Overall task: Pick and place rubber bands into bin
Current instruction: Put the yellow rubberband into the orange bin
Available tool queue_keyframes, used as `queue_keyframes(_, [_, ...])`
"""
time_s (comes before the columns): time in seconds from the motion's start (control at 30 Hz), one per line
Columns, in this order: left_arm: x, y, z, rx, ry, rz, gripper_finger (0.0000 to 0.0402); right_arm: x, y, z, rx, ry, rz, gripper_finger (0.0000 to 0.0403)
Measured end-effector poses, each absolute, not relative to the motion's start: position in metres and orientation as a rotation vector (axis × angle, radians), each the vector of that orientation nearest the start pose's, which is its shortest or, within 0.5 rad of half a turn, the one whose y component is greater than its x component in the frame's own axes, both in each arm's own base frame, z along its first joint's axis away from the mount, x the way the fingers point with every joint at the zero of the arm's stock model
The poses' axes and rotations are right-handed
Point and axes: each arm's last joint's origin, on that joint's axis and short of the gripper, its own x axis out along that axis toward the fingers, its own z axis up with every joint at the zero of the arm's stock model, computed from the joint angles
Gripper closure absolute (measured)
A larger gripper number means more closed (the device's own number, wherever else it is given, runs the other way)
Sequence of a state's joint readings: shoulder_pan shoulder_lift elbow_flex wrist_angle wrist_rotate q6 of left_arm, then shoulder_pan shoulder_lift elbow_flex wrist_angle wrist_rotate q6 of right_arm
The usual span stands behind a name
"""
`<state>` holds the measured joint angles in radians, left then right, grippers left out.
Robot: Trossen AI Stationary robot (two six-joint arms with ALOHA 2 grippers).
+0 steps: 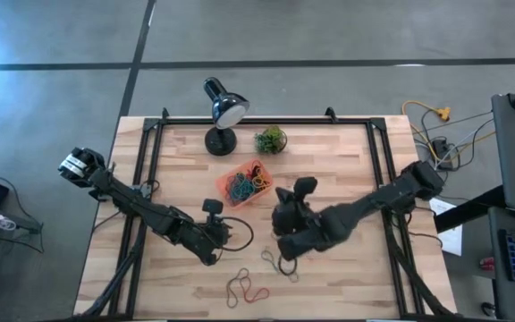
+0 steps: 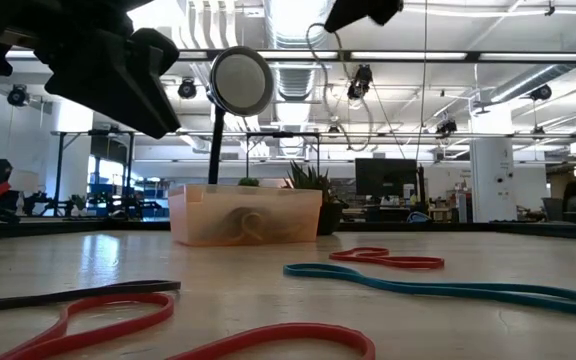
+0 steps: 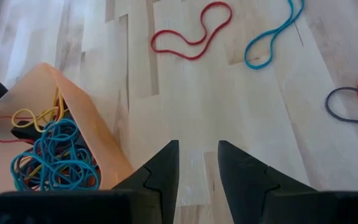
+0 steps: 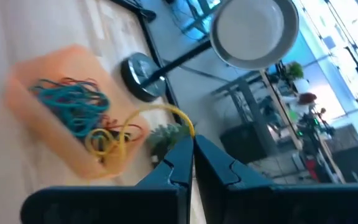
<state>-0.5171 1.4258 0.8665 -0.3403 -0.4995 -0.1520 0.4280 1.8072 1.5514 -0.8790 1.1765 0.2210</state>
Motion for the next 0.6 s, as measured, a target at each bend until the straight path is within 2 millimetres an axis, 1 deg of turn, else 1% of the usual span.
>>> queue_keyframes(0.17, [0.248, -0.127, 0.211, 0.257, 0.813, 0.005, 0.0306, 0.359, 0.089, 0.286, -0.597, 0.753, -0.837, 0.0394])
queue_keyframes(0.23, [0.247, -0.127, 0.21, 0.233, 0.838, -0.029, 0.0306, 0.365, 0.074, 0.286, -0.572, 0.771, -0.846, 0.0394])
queue_keyframes(0.33, [0.242, -0.127, 0.208, 0.166, 0.9, -0.043, 0.0306, 0.377, 0.054, 0.286, -0.502, 0.782, -0.793, 0.0394])
queue_keyframes(0.47, [0.235, -0.124, 0.209, 0.081, 0.955, -0.012, 0.0306, 0.395, 0.027, 0.291, -0.44, 0.732, -0.694, 0.0394])
queue_keyframes(0.6, [0.228, -0.124, 0.211, 0.023, 0.968, 0.013, 0.0306, 0.404, 0.004, 0.296, -0.373, 0.671, -0.625, 0.0394])
